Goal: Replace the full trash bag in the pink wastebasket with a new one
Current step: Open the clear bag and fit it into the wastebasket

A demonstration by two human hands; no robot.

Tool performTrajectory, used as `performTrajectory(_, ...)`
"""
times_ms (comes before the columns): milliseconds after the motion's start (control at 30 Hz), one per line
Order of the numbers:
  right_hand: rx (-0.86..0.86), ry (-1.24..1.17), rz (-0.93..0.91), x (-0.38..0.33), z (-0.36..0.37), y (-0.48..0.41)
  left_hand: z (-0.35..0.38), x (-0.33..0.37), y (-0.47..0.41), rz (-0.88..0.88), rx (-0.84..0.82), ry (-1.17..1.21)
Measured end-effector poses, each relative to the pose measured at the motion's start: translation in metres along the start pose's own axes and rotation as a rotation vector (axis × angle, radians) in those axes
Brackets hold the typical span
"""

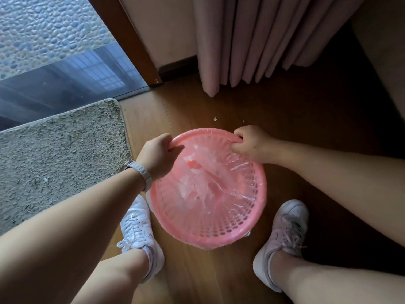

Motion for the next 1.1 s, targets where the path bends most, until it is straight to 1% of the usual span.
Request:
performTrajectory(100, -0.008, 0.001, 0.035, 0.005, 0.0, -0.002, 0.002, 0.006, -0.006, -0.033, -0.005, 0.001)
performTrajectory(167, 0.003, -0.011, 0.056, 0.012, -0.002, -0.002, 0.002, 0.008, -0.008, -0.056, 0.022, 0.028)
performTrajectory(300, 0.056, -0.021, 0.074, 0.024, -0.016, 0.005, -0.004, 0.008, 0.003, 0.044, 0.04, 0.005)
performTrajectory(333, 0.084, 0.002, 0.069, 0.025, -0.022, 0.009, -0.007, 0.006, 0.012, 0.044, 0.047, 0.02)
performTrajectory(400, 0.151, 0.055, 0.074, 0.025, -0.032, 0.021, -0.014, 0.002, 0.033, 0.007, 0.094, 0.017)
performTrajectory(467, 0.168, 0.074, 0.117, 0.023, -0.035, 0.036, -0.016, -0.003, 0.053, -0.078, 0.092, -0.033)
performTrajectory(533, 0.091, 0.048, 0.196, 0.021, -0.025, 0.054, -0.013, -0.008, 0.068, -0.208, 0.014, -0.046)
performTrajectory(600, -0.042, -0.033, 0.268, 0.022, -0.006, 0.072, -0.006, -0.012, 0.079, -0.311, -0.088, -0.083)
performTrajectory(667, -0.104, -0.086, 0.303, 0.024, 0.008, 0.082, 0.003, -0.015, 0.087, -0.326, -0.129, -0.116)
performTrajectory(767, -0.035, -0.126, 0.319, 0.033, 0.007, 0.083, 0.011, -0.008, 0.083, -0.273, -0.097, -0.011)
performTrajectory(900, 0.116, -0.2, 0.303, 0.047, -0.013, 0.072, 0.013, 0.016, 0.052, -0.234, 0.004, 0.123)
performTrajectory(1000, 0.202, -0.24, 0.335, 0.059, -0.024, 0.059, 0.016, 0.032, 0.022, -0.219, 0.049, 0.211)
performTrajectory(1100, 0.262, -0.299, 0.387, 0.071, -0.026, 0.044, 0.017, 0.039, -0.006, -0.211, 0.079, 0.242)
Point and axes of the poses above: each hand's wrist, its own y-axis away from the middle knuckle, its own z-axis out of the palm, x = y × z, the point moved 3 cm from there along -y, towards the middle knuckle, and after that the axes turned 12 degrees about y, right-handed, at the moved point
